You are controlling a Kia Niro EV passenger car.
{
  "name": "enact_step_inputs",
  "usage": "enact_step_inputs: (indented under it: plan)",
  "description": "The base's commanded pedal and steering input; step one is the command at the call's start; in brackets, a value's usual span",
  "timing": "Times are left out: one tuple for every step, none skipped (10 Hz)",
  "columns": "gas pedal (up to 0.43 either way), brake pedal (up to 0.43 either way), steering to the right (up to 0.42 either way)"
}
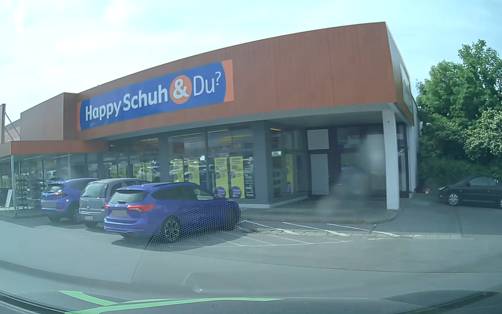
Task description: Follow the waypoints while adhering to traffic rules and regulations
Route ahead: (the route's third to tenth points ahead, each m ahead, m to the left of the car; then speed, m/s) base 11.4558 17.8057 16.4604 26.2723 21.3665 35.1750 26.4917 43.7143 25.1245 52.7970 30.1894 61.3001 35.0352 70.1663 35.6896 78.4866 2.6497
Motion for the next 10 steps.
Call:
enact_step_inputs:
  plan:
    - [0.0, 0.0, -0.583]
    - [0.0, 0.0, -0.583]
    - [0.0, 0.0, -0.583]
    - [0.0, 0.0, -0.583]
    - [0.0, 0.0, -0.583]
    - [0.0, 0.0, -0.581]
    - [0.0, 0.0, -0.579]
    - [0.0, 0.0, -0.576]
    - [0.0, 0.0, -0.574]
    - [0.0, 0.0, -0.571]
